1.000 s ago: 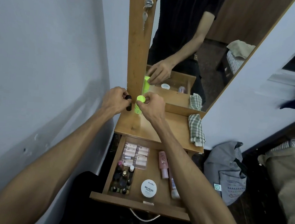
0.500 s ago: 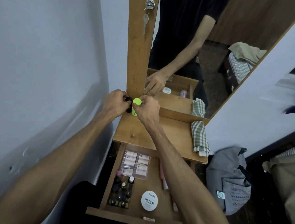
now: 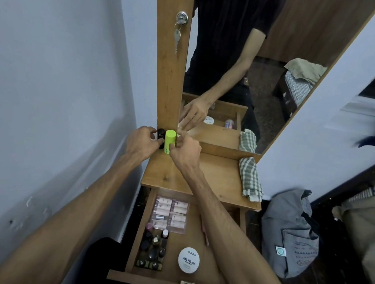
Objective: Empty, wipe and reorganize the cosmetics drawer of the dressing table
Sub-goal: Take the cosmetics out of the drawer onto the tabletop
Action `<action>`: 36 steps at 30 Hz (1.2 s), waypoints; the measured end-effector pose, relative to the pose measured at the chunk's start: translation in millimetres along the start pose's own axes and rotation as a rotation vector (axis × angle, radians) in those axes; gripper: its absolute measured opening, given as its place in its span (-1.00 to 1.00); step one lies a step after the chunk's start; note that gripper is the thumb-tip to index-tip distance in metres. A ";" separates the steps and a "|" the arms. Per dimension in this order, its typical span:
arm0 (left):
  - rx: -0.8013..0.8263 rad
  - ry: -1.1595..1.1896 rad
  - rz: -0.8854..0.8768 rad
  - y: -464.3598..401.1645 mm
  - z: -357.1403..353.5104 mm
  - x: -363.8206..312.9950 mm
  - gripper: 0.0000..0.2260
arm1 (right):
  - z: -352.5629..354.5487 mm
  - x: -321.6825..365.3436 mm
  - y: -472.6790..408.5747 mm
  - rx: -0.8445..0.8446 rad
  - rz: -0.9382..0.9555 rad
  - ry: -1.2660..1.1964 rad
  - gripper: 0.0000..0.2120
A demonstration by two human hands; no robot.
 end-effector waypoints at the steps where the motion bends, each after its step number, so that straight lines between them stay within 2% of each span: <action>1: 0.007 0.006 0.007 4.7 0.6 0.3 -0.52 | 1.0 -1.9 3.9 -0.006 -0.007 0.000 -0.57; 5: 0.004 0.068 0.012 28.1 -0.8 2.1 -0.61 | 5.9 -9.7 21.5 -0.024 0.008 0.014 -0.75; 10: 0.003 0.165 -0.014 75.3 -5.2 -1.3 -0.90 | 5.5 -20.0 63.6 0.042 0.017 -0.008 -0.84; 15: 0.099 0.166 -0.054 129.3 -18.0 2.3 -0.88 | -5.8 -37.4 111.0 0.107 -0.009 0.016 -0.91; 18: 0.151 0.139 -0.071 160.9 -22.0 6.3 -0.88 | -9.4 -48.7 139.1 0.165 -0.037 0.056 -0.87; 21: 0.221 0.031 -0.096 182.8 -28.9 15.9 -0.90 | -10.9 -59.7 159.3 0.251 -0.035 0.107 -0.85; 25: 0.295 -0.130 -0.164 198.5 -32.2 31.1 -0.79 | -11.1 -72.2 179.0 0.352 -0.028 0.159 -0.75; 30: 0.326 -0.272 -0.217 207.0 -36.1 41.2 -0.80 | -13.0 -78.1 192.6 0.444 -0.033 0.220 -0.65; 36: 0.314 -0.272 -0.229 210.7 -37.9 39.4 -0.84 | -18.3 -82.1 197.0 0.481 -0.027 0.244 -0.69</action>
Point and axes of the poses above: each hand's wrist, its own y-axis away from the middle knuckle, its own z-axis out of the back of the hand, x = y × z, the point moved 5 cm from there along -y, towards the middle knuckle, and after that the axes turned 1 degree about -z, right-handed, at the moved point
